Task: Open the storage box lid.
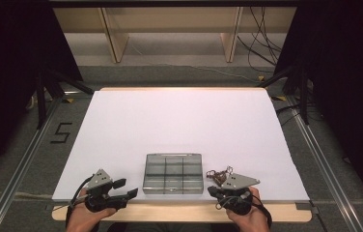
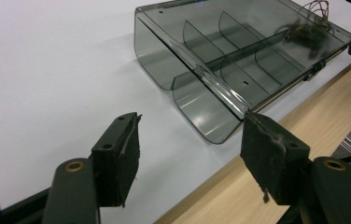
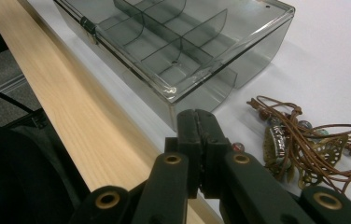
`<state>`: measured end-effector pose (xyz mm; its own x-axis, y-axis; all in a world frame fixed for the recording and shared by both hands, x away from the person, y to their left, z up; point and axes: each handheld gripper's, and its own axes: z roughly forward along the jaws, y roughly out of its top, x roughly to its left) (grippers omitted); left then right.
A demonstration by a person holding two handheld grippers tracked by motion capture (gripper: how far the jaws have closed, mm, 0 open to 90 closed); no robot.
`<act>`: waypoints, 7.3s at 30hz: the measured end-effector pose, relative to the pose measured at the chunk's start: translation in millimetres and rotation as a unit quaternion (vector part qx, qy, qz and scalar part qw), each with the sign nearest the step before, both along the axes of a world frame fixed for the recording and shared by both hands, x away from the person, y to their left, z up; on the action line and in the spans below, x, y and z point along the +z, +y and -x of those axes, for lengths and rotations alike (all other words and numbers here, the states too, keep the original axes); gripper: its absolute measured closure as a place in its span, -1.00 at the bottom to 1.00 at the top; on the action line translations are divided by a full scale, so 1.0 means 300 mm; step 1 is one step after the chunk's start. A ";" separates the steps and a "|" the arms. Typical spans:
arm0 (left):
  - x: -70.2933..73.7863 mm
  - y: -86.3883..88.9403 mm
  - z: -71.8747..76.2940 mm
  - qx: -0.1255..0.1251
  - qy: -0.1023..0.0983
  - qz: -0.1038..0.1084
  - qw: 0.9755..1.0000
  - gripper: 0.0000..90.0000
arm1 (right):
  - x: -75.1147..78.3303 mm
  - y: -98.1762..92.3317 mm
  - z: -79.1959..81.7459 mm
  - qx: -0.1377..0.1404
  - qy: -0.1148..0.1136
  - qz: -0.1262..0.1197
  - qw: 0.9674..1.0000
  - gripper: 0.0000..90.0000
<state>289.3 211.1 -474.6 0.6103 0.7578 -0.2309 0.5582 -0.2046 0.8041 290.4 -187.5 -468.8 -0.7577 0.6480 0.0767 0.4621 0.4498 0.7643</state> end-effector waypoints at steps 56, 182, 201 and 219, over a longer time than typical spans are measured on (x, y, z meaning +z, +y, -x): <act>-0.045 -0.047 0.030 -0.044 0.013 -0.014 0.999 -0.35 | 0.008 0.032 0.001 0.011 -0.023 -0.033 0.999 1.00; 0.047 -0.126 -0.399 -0.031 -0.105 0.043 0.993 0.47 | 0.069 0.031 -0.108 -0.027 -0.014 -0.087 0.996 -0.16; 0.032 -0.134 -0.436 -0.015 -0.077 0.039 0.996 0.42 | 0.066 0.007 -0.100 -0.023 -0.026 -0.089 0.995 -0.17; -0.001 -0.135 -0.456 0.000 -0.046 0.039 0.998 0.37 | 0.048 -0.025 -0.087 -0.036 -0.012 -0.094 0.995 -0.18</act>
